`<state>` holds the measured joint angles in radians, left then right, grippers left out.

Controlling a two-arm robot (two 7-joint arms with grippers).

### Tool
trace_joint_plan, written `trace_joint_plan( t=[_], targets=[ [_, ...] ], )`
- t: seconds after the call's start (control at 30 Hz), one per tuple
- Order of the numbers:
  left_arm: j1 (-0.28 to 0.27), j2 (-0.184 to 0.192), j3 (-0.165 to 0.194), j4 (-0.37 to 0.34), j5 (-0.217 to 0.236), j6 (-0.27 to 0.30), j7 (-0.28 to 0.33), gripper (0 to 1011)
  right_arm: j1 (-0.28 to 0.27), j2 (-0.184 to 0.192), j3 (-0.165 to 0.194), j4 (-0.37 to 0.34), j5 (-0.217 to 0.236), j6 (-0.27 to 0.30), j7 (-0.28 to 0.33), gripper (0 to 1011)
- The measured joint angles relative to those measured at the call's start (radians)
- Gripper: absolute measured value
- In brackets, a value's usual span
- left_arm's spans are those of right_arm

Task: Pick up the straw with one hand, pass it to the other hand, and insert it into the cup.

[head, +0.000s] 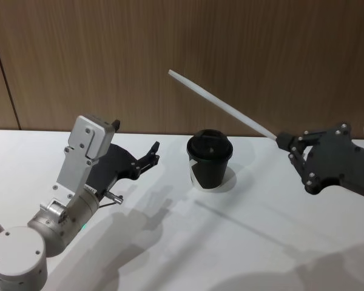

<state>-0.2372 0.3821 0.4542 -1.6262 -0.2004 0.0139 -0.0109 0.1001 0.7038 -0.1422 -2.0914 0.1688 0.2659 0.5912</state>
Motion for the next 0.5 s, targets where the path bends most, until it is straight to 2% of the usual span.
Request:
trace_joint_plan(
  t=[0.33,0.5],
  targets=[
    [0.000,0.001,-0.001,0.000,-0.001,-0.001,-0.007,1002,0.019,0.001,-0.021,0.008,0.006,-0.011,0.009,0],
    [-0.002,0.010,-0.004,-0.007,-0.016,-0.009,-0.043,1002,0.025,0.001,-0.027,0.011,0.009,-0.014,0.011,1]
  ],
)
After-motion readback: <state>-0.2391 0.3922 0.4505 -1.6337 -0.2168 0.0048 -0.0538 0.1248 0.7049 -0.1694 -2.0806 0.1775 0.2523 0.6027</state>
